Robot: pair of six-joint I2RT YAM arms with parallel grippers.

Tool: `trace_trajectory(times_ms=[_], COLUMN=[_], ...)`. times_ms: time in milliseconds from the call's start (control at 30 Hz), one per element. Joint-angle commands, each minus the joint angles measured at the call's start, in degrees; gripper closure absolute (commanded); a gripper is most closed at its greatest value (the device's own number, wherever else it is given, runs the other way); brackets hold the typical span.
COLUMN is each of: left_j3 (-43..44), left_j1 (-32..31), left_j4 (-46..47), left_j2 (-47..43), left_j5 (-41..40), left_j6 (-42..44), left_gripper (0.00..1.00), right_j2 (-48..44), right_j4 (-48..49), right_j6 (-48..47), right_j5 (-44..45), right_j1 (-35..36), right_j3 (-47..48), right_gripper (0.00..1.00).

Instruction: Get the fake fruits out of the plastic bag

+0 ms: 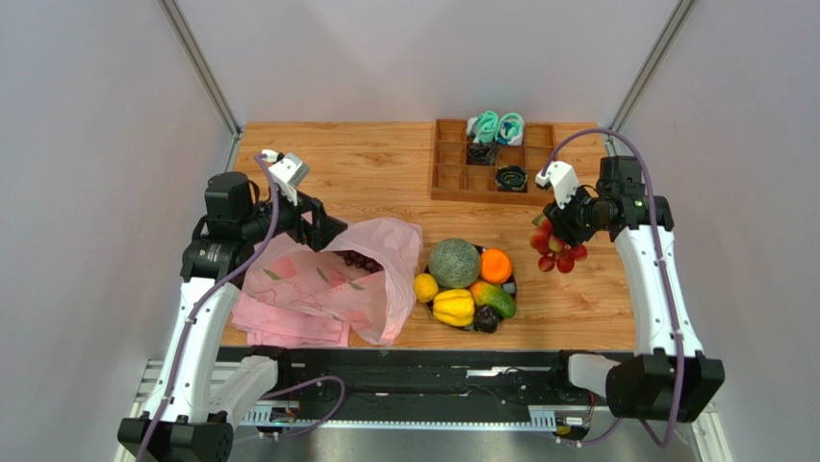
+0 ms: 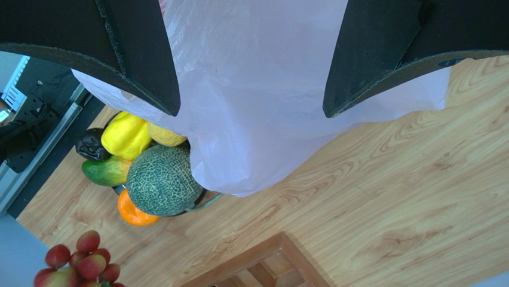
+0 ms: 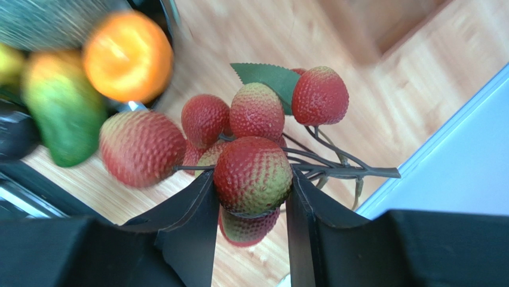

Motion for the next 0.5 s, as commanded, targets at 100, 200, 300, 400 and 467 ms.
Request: trace_trajectory(times_ms=[100,200,300,400,467], left_j3=[0.22,0.22,0.31,0.22,0.22], left_j1=[0.38,0.38,0.38,0.38,0.38], left_j4=[1.61,1.53,1.26,0.65,0.21], left_j2=[-1.89,-2.59,-3.38,-4.17,-4.7], left_j5=[0.47,0.2,-0.41,-0.5,-0.68], left_j6=[0.56,0.64,0.99,1.61,2.05], left_gripper=[0.02,0.02,0.02,0.02,0.02], right_j2=[-4.63,-4.63,-4.54,-4.45,-4.63], right_j4=[-5.12,-5.65,-5.74,-5.83,-5.65], right_j6=[8.35,10.9,13.45,15.2,15.82], right_j5=[-9.51,-9.69,-9.6,-9.25,-8.9], right_j1=[7.39,11.6,16.95,21.0,22.68], right_j3=[7.26,8.84,9.46,9.29,8.76], right_gripper=[0.82,0.82,0.81,0.81,0.8])
